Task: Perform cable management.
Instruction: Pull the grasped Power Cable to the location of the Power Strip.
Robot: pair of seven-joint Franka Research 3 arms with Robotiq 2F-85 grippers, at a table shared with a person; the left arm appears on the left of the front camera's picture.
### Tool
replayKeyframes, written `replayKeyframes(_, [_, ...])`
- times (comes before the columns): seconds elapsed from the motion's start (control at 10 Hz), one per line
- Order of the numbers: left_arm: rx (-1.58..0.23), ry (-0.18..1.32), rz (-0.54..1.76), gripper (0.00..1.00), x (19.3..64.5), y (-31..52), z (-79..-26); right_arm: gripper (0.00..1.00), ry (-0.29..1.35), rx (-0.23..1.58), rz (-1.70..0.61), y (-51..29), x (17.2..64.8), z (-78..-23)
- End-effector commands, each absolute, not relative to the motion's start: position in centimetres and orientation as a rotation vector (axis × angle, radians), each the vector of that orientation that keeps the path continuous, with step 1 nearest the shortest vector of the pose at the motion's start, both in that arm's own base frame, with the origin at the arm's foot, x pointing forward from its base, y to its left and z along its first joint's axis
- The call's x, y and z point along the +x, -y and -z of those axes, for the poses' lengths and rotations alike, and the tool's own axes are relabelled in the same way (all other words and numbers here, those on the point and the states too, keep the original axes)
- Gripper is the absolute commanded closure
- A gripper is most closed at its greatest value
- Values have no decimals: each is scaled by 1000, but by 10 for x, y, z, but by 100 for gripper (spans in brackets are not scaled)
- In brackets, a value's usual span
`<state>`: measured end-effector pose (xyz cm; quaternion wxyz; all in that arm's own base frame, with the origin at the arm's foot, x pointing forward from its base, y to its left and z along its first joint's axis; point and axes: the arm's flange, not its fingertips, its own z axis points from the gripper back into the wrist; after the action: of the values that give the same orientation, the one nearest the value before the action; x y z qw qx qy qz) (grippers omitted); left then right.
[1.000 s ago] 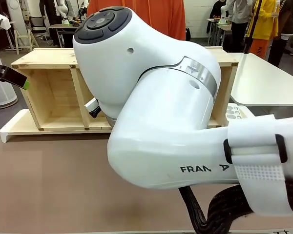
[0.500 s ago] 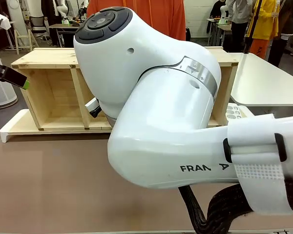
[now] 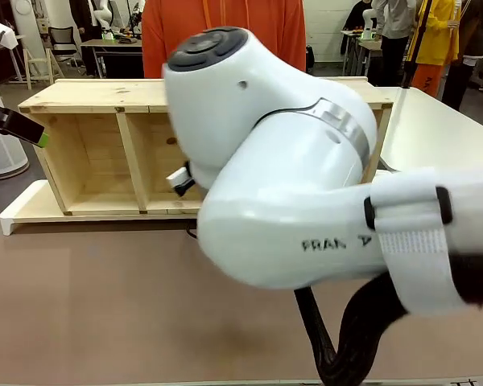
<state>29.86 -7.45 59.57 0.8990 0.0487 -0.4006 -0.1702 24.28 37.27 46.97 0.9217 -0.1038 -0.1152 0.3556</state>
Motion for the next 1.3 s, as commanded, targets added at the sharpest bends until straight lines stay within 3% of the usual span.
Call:
replayKeyframes(0.0, [113, 838, 363, 0, 300, 74, -596, 84, 218, -167, -657, -332, 250, -471])
replayKeyframes(0.7, [113, 838, 363, 0, 300, 74, -596, 84, 265, -185, -256, -191, 229, -499])
replayKeyframes(1.2, [113, 838, 363, 0, 300, 74, -596, 84, 309, -115, -113, -133, 283, -510])
